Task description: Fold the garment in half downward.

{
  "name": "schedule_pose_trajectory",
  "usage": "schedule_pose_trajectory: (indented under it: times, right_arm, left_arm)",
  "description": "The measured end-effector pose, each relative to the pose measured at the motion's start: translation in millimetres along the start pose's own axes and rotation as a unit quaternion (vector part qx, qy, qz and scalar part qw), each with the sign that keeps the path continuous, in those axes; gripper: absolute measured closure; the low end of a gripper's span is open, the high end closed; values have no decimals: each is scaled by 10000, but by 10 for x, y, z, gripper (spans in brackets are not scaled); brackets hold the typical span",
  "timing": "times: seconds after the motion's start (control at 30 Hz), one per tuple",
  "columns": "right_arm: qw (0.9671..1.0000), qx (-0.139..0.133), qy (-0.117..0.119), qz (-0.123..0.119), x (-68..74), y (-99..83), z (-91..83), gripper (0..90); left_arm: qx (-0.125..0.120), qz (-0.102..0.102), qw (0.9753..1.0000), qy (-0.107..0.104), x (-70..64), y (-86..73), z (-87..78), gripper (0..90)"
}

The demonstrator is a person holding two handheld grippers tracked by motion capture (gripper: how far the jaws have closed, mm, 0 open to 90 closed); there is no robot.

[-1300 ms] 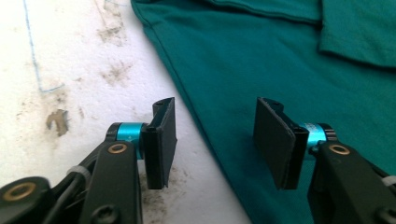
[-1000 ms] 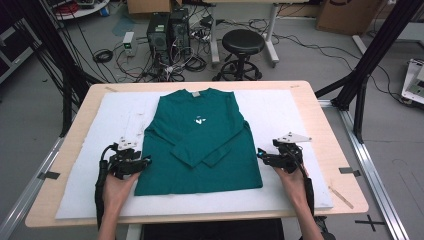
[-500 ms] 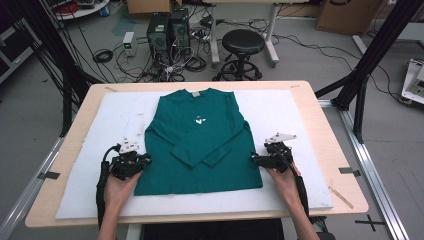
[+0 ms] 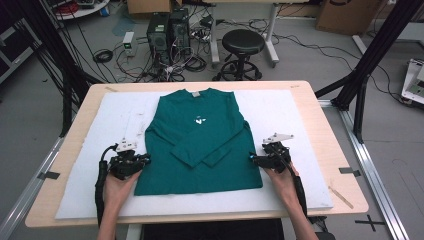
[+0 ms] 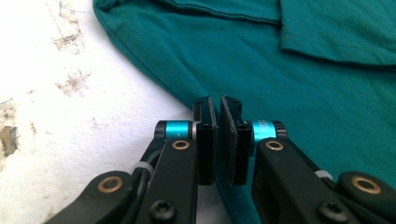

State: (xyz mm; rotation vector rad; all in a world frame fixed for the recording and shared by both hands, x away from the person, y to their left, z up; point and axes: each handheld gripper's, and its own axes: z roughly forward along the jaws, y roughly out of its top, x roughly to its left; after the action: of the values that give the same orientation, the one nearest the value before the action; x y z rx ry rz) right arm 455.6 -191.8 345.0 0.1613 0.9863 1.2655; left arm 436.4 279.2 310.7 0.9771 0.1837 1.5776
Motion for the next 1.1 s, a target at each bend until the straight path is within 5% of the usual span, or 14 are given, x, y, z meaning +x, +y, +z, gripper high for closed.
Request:
schedule_pose_trajectory:
  times: [0.43,0.67,1.1]
  right_arm:
    - [9998,-41,181,-26,91,29,26,580]
    - [9991,-78,416,-49,79,27,21,869]
    - [9979,-119,635,-11,38,-37,-82,890]
  left_arm:
    - [-9,21,10000,12,-4,-3,-1,846]
    - [-62,2,10000,-29,9,-17,-6,858]
    - [-95,88,9998,-131,-34,-45,-106,870]
